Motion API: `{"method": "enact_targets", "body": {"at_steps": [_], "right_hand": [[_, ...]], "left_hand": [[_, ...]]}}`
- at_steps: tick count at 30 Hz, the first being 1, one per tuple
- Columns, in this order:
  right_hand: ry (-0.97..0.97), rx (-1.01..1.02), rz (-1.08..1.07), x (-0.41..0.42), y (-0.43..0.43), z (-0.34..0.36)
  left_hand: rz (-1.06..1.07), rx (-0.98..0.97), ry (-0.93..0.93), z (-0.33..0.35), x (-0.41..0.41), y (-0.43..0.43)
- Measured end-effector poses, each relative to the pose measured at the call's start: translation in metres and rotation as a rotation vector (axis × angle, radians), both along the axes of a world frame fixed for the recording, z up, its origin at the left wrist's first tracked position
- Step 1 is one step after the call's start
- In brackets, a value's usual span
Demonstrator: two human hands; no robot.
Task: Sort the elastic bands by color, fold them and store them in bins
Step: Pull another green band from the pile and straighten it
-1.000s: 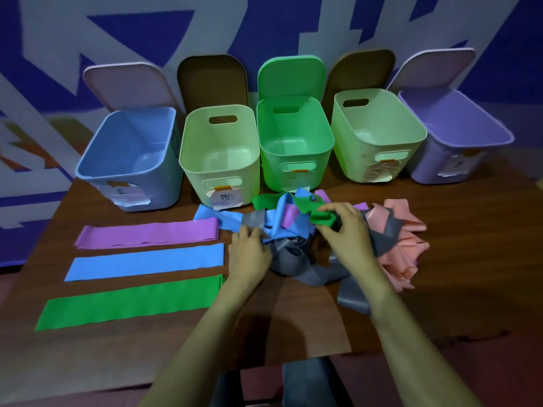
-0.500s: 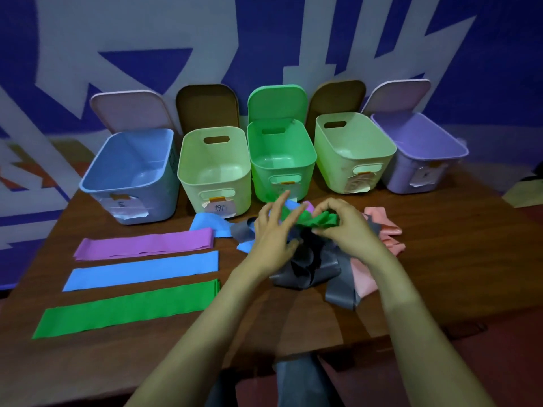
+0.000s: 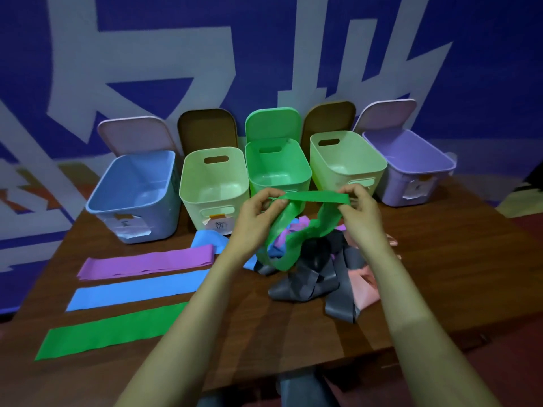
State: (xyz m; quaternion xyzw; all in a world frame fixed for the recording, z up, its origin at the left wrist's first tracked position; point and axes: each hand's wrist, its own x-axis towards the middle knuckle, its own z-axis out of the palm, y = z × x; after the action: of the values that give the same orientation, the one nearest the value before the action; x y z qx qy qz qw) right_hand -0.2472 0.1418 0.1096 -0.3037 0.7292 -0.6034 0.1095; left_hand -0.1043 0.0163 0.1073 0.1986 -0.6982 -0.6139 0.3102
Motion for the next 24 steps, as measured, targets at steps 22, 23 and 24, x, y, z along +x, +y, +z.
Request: {"method": "enact_targets", "body": {"at_steps": [22,23,24], "right_hand": [[0.124,0.136,0.264,0.012,-0.006,-0.008],[0.127,0.126,0.249,0.012,-0.006,-0.008],[0.117,0.106,0.225,0.012,-0.007,-0.008]], "left_hand": [[0.180,0.012,-0.353,-0.022,0.055,-0.031],[0.176,0.112,-0.299,-0.023,0.052,-0.030],[0.178,0.194,-0.248,-0.021,0.051,-0.028]]}}
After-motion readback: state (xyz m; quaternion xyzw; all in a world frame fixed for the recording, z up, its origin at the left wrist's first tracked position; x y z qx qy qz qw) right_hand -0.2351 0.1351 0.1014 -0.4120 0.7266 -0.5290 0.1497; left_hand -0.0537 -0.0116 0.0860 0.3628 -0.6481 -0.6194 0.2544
